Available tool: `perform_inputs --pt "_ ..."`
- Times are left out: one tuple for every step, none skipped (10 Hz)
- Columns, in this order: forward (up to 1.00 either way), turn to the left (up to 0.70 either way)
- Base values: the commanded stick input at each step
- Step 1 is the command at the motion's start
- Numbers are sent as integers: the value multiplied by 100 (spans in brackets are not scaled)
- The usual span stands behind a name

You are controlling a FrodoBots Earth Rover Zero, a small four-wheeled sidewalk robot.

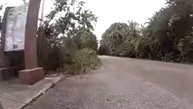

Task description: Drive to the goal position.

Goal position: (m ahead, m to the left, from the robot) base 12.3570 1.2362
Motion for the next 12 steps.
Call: perform_inputs --pt "0 0" --pt "0 0" --pt "0 0" --pt "0 0" --pt "0 0" --pt "0 0" --pt "0 0" --pt "3 0" --pt "0 0" --pt "0 0" --pt "0 0" --pt "-29 0"
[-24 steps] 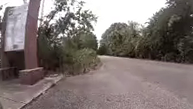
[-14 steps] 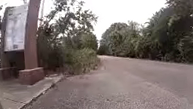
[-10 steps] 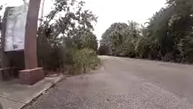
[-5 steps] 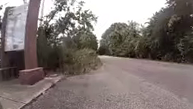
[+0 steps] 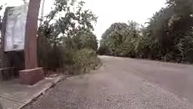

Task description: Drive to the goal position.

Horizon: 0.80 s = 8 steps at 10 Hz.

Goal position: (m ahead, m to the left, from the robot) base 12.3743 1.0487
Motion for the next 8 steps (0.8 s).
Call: perform_inputs --pt "-65 0" --pt "-70 0" --pt "-70 0" --pt "-43 0" --pt "-2 0" --pt "0 0" --pt "0 0" --pt "2 0"
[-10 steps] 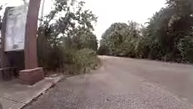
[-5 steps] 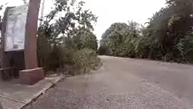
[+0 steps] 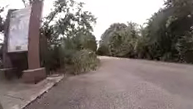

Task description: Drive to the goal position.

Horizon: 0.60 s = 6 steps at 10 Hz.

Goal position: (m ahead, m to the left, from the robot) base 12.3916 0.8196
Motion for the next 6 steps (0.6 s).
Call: perform_inputs --pt "4 0" --pt "4 0" --pt "4 0" --pt "4 0" --pt "7 0" --pt "25 0"
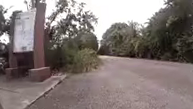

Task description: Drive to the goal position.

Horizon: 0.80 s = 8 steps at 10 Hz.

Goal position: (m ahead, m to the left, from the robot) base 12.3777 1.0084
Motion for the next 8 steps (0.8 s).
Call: perform_inputs --pt "54 0" --pt "70 0" --pt "70 0" --pt "70 0" --pt "70 -7" --pt "70 -34" --pt "70 -35" --pt "70 -15"
